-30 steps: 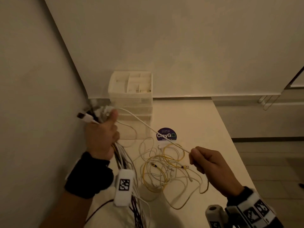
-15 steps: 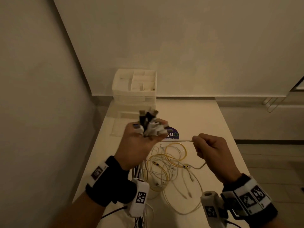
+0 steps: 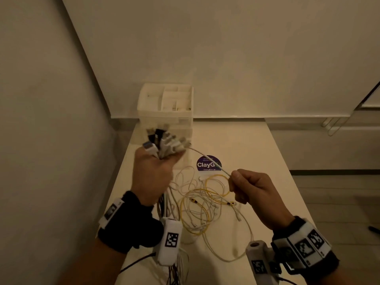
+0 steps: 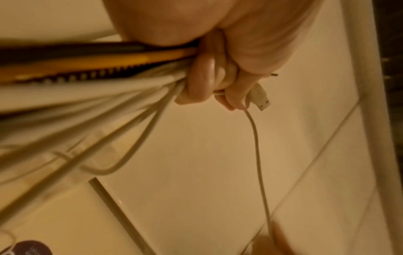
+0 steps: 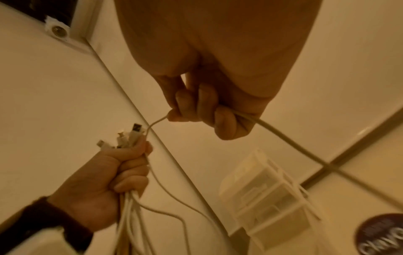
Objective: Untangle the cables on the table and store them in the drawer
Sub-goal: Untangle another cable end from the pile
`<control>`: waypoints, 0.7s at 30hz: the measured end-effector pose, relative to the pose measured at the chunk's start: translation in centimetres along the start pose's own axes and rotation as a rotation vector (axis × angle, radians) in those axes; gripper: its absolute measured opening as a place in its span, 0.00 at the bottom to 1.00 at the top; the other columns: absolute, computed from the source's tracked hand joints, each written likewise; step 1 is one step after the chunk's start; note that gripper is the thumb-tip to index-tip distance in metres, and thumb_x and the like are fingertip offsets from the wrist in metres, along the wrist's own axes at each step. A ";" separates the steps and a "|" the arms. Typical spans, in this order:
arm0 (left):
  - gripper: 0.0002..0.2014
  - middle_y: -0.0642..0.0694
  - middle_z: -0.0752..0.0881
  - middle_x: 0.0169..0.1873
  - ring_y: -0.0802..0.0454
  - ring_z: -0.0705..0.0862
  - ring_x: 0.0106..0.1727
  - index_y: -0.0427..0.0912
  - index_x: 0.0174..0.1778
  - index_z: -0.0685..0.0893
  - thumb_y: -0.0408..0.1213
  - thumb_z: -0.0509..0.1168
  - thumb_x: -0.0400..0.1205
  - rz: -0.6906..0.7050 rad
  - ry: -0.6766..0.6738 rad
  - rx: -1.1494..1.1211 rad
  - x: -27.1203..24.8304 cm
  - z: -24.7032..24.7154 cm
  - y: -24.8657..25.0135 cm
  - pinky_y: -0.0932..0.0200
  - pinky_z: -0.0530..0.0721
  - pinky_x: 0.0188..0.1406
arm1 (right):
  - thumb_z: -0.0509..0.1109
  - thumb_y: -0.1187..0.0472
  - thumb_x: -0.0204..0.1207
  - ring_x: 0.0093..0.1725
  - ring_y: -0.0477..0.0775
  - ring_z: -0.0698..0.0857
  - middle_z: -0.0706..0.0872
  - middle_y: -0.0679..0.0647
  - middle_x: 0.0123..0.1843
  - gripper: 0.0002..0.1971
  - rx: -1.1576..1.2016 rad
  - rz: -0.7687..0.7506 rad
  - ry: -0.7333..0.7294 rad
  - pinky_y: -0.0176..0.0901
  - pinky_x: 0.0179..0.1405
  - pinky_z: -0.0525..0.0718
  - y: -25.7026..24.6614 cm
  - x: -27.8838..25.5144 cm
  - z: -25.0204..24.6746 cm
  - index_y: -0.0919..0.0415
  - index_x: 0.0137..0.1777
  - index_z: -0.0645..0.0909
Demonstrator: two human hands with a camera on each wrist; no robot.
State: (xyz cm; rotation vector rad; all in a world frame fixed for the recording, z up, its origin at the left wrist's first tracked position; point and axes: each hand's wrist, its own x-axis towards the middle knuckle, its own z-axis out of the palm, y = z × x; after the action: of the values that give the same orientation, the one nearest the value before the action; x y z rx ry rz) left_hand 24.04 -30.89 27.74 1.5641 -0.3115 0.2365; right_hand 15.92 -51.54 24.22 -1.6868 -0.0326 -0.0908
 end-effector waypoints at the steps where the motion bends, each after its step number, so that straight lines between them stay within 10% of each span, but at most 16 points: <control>1: 0.06 0.57 0.80 0.17 0.67 0.78 0.20 0.39 0.38 0.83 0.28 0.74 0.75 -0.044 0.048 -0.015 0.4 -1.0 -0.2 0.70 0.76 0.22 | 0.64 0.47 0.77 0.27 0.63 0.59 0.63 0.63 0.25 0.23 -0.005 0.029 0.001 0.50 0.27 0.60 0.6 -0.5 -0.3 0.67 0.31 0.79; 10: 0.14 0.54 0.69 0.17 0.59 0.67 0.17 0.48 0.29 0.73 0.35 0.71 0.77 -0.191 0.255 -0.104 1.3 -5.6 -1.4 0.64 0.68 0.20 | 0.63 0.50 0.76 0.25 0.50 0.64 0.66 0.53 0.24 0.20 -0.073 0.195 -0.005 0.40 0.27 0.65 4.6 -4.8 -0.6 0.66 0.31 0.79; 17: 0.15 0.56 0.67 0.17 0.57 0.64 0.17 0.47 0.29 0.72 0.37 0.70 0.77 -0.240 0.208 -0.153 1.1 -6.7 -0.9 0.65 0.66 0.18 | 0.67 0.50 0.80 0.26 0.50 0.63 0.66 0.52 0.25 0.21 -0.087 0.264 0.047 0.45 0.30 0.63 6.3 -7.8 0.5 0.63 0.28 0.77; 21: 0.09 0.51 0.62 0.16 0.59 0.56 0.12 0.38 0.37 0.74 0.25 0.65 0.81 -0.275 0.039 -0.258 0.3 -6.4 -0.2 0.70 0.56 0.16 | 0.71 0.33 0.63 0.27 0.52 0.63 0.65 0.54 0.25 0.30 -0.085 0.366 0.115 0.46 0.29 0.61 5.3 -10.4 0.9 0.64 0.28 0.76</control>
State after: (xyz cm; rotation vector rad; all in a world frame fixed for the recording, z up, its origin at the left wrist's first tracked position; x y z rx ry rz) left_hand 24.72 -24.49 27.81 1.3276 -0.0895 0.0105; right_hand 6.01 -50.92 18.02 -1.7435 0.3694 0.0874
